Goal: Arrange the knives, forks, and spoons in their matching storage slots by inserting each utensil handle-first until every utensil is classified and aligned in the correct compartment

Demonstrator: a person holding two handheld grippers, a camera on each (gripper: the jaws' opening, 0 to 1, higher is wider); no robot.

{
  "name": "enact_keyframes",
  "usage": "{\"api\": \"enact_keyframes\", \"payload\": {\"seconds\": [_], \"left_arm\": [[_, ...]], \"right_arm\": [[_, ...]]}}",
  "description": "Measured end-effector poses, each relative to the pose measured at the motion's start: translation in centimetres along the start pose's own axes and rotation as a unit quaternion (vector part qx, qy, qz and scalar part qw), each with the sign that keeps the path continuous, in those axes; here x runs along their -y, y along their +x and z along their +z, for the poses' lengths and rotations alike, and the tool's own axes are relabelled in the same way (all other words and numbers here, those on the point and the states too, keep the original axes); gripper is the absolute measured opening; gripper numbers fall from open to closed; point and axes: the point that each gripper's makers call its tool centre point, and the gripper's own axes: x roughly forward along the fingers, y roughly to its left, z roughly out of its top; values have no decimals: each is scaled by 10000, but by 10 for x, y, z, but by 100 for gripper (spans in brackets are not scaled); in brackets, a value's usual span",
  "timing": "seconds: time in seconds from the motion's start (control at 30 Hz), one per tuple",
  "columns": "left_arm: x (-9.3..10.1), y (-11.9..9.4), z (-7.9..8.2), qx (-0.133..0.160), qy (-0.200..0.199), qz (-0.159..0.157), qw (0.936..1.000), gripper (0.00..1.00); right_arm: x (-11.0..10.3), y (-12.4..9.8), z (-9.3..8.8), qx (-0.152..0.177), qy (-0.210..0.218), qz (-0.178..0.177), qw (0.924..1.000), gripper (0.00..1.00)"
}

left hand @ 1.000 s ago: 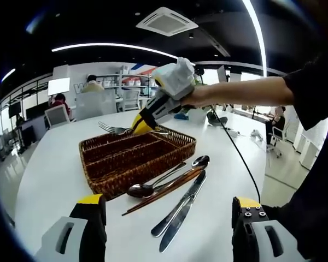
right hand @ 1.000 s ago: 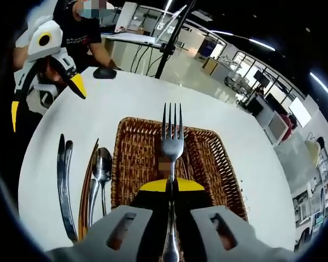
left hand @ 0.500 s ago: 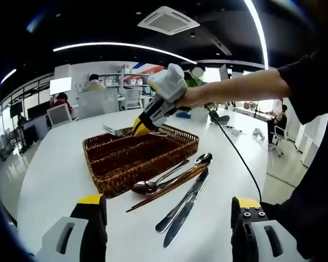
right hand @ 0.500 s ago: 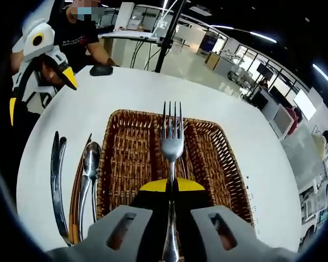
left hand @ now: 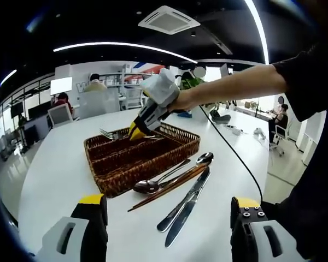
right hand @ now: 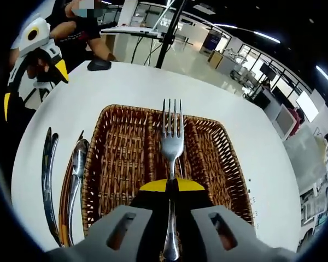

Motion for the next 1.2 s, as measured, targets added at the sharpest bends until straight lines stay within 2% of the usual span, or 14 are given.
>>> {"api": "enact_keyframes", "payload": {"seconds": [0.17, 0.37, 0.73, 1.2], "left_arm": [[3, 6, -1, -30, -6, -61, 10000, 97], [7, 10, -2, -79, 33, -127, 9999, 96], [-2, 3, -8, -100, -46, 21, 9999, 96], [5, 5, -6, -66, -20, -26, 10000, 96]], "right_arm": [[-4, 4, -9, -213, -71, 43, 9997, 2], [-9, 11, -6, -352, -276, 155, 9989, 2], [-5, 22, -6, -461, -114, 147, 9988, 2], [-7, 9, -2, -386, -111, 83, 9992, 3]]}}
